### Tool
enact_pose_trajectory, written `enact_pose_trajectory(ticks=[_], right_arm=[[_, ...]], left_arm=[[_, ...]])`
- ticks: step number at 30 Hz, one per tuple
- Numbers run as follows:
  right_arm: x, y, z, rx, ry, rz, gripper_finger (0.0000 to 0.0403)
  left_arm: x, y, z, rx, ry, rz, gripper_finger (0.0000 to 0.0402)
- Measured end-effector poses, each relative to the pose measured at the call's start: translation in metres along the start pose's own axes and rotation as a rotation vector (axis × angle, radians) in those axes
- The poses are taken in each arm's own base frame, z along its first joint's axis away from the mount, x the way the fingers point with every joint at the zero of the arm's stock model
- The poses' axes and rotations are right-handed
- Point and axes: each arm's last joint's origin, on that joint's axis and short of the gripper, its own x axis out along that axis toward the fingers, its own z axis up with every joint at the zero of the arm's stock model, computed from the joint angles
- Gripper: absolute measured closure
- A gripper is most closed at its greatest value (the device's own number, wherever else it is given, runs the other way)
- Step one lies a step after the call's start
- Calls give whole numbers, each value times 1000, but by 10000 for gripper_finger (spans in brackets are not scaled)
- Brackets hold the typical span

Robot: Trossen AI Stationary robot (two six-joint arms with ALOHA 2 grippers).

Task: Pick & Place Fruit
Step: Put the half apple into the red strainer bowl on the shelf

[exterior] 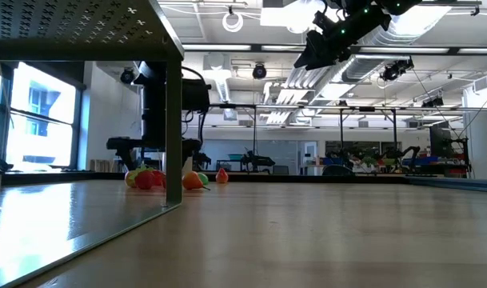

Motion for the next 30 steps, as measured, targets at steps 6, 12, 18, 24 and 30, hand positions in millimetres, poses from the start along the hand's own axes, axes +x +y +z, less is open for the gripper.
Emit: enact_pose_trajectory(ticks=[6,12,18,24,30], right_arm=[[0,0,0,0,0,0,62],[0,0,0,0,0,0,62],[0,0,0,0,1,0,62],[0,0,0,0,0,0,62],[0,0,0,0,1,0,62]], left_arm=[[5,0,-2,-4,27,9,11],[6,0,-2,-10,37,7,11],[6,1,-3,-10,46,11,47],[7,1,-3,-13,50,13,116],[7,1,-3,5,50,11,151]])
